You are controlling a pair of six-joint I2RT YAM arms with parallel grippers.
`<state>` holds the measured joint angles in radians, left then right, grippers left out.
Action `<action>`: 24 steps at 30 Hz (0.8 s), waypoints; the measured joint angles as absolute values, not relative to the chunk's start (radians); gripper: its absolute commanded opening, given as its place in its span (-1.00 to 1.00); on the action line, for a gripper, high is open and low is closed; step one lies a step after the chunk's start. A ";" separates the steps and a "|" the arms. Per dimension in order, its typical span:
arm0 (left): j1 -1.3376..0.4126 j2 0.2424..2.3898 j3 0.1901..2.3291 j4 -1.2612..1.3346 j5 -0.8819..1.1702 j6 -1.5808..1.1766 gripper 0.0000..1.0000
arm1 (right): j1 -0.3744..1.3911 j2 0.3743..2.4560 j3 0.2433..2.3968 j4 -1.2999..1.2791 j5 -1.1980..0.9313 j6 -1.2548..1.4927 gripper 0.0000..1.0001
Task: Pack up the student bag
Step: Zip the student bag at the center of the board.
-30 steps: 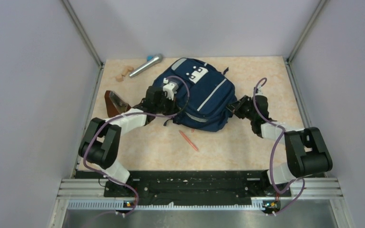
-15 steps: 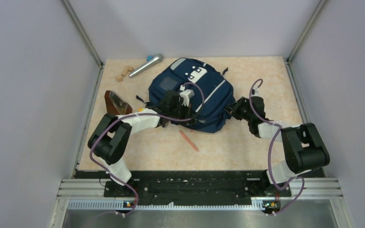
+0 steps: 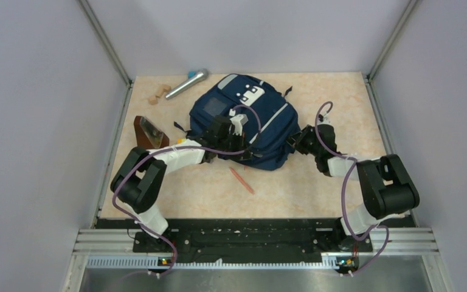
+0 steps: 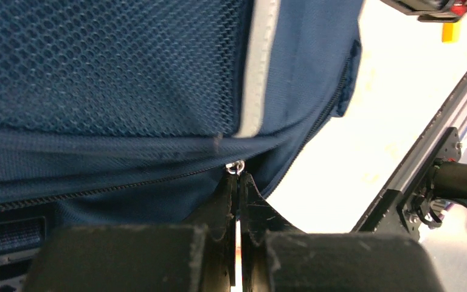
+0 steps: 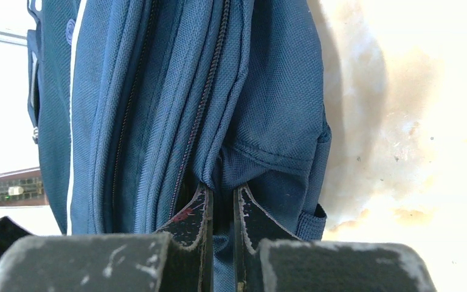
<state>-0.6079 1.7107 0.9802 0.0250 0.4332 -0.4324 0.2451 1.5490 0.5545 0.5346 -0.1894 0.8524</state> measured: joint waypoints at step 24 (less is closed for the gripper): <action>-0.602 1.586 1.021 -0.077 0.477 -0.448 -1.00 | 0.550 1.095 0.495 0.416 -0.054 0.258 0.30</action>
<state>-0.6018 1.5864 1.0206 -0.0772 0.4770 -0.4484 0.5499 1.0954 0.4953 0.4164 -0.0544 0.2584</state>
